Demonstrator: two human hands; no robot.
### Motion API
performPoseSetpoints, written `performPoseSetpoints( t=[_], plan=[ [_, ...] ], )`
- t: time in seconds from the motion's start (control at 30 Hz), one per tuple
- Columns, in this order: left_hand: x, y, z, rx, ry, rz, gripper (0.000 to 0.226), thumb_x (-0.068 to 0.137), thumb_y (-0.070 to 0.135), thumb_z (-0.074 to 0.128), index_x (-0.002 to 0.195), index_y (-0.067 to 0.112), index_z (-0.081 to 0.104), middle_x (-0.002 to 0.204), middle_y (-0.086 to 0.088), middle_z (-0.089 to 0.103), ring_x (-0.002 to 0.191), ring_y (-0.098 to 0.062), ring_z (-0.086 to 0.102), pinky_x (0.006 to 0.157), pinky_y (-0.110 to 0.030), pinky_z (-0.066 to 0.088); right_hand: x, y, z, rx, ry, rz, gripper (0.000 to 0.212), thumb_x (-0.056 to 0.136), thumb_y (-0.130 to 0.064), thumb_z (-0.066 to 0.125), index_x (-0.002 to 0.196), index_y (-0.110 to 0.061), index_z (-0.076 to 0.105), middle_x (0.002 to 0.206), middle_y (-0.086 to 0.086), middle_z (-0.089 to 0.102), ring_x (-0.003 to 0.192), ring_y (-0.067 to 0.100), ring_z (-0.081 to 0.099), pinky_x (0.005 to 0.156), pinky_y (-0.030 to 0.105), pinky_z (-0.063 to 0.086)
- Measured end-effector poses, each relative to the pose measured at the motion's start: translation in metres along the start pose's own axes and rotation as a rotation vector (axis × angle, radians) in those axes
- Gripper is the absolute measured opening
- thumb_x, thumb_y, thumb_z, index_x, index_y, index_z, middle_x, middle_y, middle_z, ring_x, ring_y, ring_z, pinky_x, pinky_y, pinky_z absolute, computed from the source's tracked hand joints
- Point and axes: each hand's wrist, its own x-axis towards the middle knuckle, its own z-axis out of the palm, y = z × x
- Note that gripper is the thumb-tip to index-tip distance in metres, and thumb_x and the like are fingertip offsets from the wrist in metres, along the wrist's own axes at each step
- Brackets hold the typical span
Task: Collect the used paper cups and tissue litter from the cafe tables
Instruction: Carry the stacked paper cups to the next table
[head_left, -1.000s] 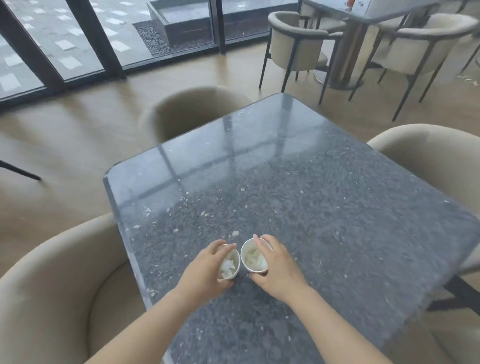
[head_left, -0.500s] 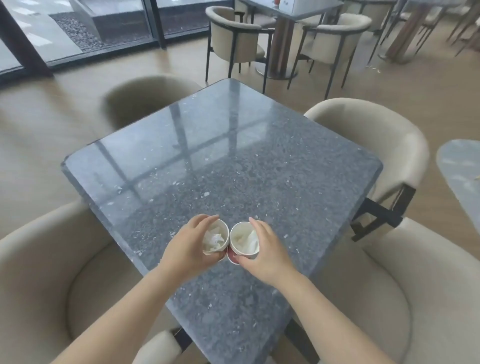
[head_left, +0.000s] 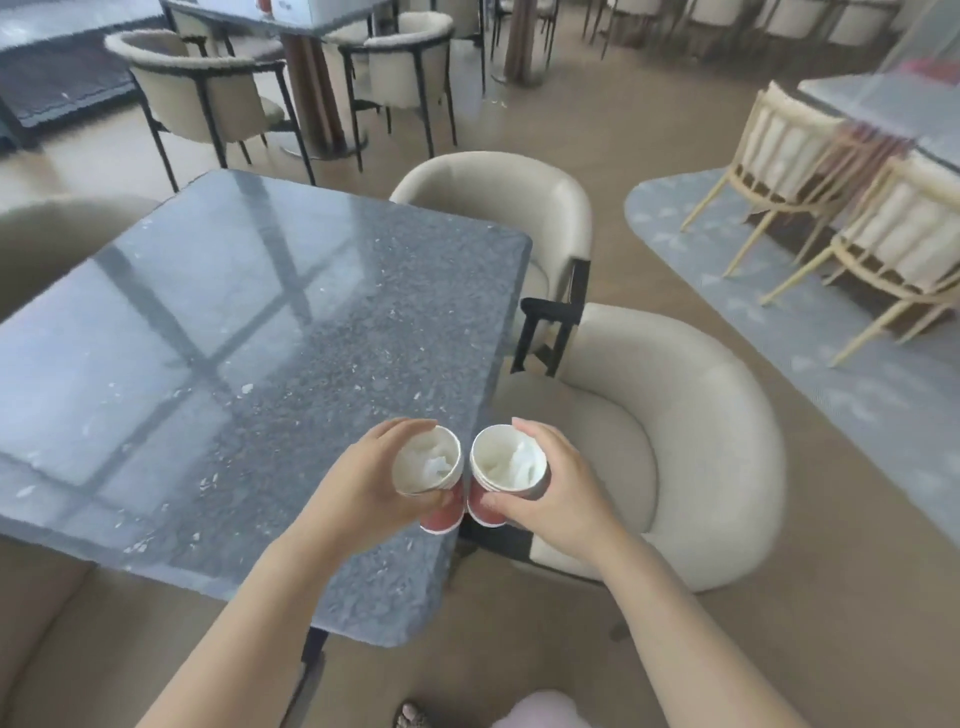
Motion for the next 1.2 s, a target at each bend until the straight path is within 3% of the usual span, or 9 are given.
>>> performPoseSetpoints(
  t=[0.07, 0.2, 0.33, 0.43, 0.53, 0.63, 0.77, 1.03, 1.2],
  plan=[
    [-0.003, 0.016, 0.015, 0.021, -0.052, 0.029, 0.067, 0.065, 0.038, 0.079, 0.125, 0.033, 0.049, 0.119, 0.026, 0.043, 0.111, -0.002, 0.049, 0.088, -0.016, 0.033, -0.019, 0.013, -0.018, 0.014, 0.017, 0.019, 0.080, 0.062, -0.036, 0.081, 0.132, -0.032, 0.041, 0.129, -0.024, 0.040, 0.111, -0.016, 0.034, 0.083, -0.009, 0.022],
    [-0.001, 0.060, 0.051, 0.080, -0.137, 0.101, 0.065, 0.066, 0.041, 0.077, 0.124, 0.036, 0.049, 0.128, 0.021, 0.045, 0.110, -0.005, 0.051, 0.088, -0.020, 0.041, -0.056, 0.041, -0.058, 0.017, 0.068, 0.029, 0.075, 0.062, -0.039, 0.079, 0.127, -0.041, 0.042, 0.122, -0.044, 0.032, 0.109, -0.028, 0.028, 0.079, -0.009, 0.026],
    [0.004, 0.122, 0.102, 0.214, -0.178, 0.205, 0.062, 0.066, 0.043, 0.074, 0.123, 0.041, 0.048, 0.132, 0.021, 0.043, 0.111, -0.005, 0.050, 0.086, -0.018, 0.042, -0.095, 0.079, -0.107, -0.074, 0.142, 0.023, 0.068, 0.064, -0.044, 0.078, 0.121, -0.047, 0.041, 0.127, -0.037, 0.033, 0.116, -0.020, 0.032, 0.085, -0.006, 0.026],
    [0.007, 0.176, 0.150, 0.270, -0.169, 0.275, 0.058, 0.068, 0.045, 0.071, 0.120, 0.045, 0.046, 0.130, 0.019, 0.042, 0.110, -0.007, 0.050, 0.085, -0.026, 0.048, -0.123, 0.117, -0.155, -0.119, 0.187, 0.013, 0.062, 0.067, -0.047, 0.076, 0.120, -0.045, 0.044, 0.131, -0.034, 0.029, 0.118, -0.015, 0.033, 0.088, 0.003, 0.031],
    [0.008, 0.230, 0.208, 0.246, -0.146, 0.295, 0.053, 0.068, 0.044, 0.071, 0.116, 0.046, 0.048, 0.123, 0.018, 0.044, 0.106, -0.009, 0.050, 0.082, -0.031, 0.051, -0.152, 0.160, -0.212, -0.180, 0.219, -0.005, 0.054, 0.068, -0.051, 0.071, 0.115, -0.044, 0.045, 0.129, -0.041, 0.023, 0.112, -0.025, 0.026, 0.078, 0.004, 0.034],
    [0.014, 0.284, 0.266, 0.214, -0.160, 0.351, 0.049, 0.068, 0.044, 0.069, 0.113, 0.045, 0.050, 0.115, 0.018, 0.047, 0.101, -0.010, 0.051, 0.080, -0.031, 0.051, -0.180, 0.203, -0.269, -0.190, 0.278, 0.005, 0.047, 0.068, -0.047, 0.073, 0.110, -0.042, 0.051, 0.129, -0.036, 0.028, 0.109, -0.025, 0.029, 0.075, 0.009, 0.037],
    [0.029, 0.348, 0.319, 0.211, -0.178, 0.382, 0.053, 0.065, 0.046, 0.070, 0.113, 0.046, 0.048, 0.112, 0.024, 0.047, 0.098, -0.007, 0.051, 0.076, -0.030, 0.052, -0.206, 0.241, -0.335, -0.139, 0.333, 0.061, 0.041, 0.067, -0.042, 0.075, 0.102, -0.041, 0.056, 0.130, -0.027, 0.033, 0.112, -0.022, 0.030, 0.079, -0.004, 0.031],
    [0.096, 0.421, 0.375, 0.191, -0.143, 0.446, 0.050, 0.064, 0.044, 0.072, 0.110, 0.041, 0.052, 0.110, 0.022, 0.051, 0.089, -0.006, 0.052, 0.067, -0.029, 0.053, -0.176, 0.292, -0.424, -0.119, 0.396, 0.073, 0.037, 0.067, -0.029, 0.081, 0.098, -0.028, 0.062, 0.132, -0.016, 0.040, 0.114, -0.009, 0.037, 0.082, -0.005, 0.026],
    [0.161, 0.448, 0.398, 0.142, -0.135, 0.437, 0.051, 0.062, 0.043, 0.074, 0.108, 0.041, 0.053, 0.108, 0.023, 0.052, 0.087, 0.000, 0.052, 0.066, -0.018, 0.046, -0.121, 0.325, -0.472, -0.138, 0.380, 0.074, 0.036, 0.067, -0.035, 0.080, 0.098, -0.032, 0.062, 0.134, -0.017, 0.040, 0.119, -0.005, 0.039, 0.084, -0.004, 0.027]
  ],
)
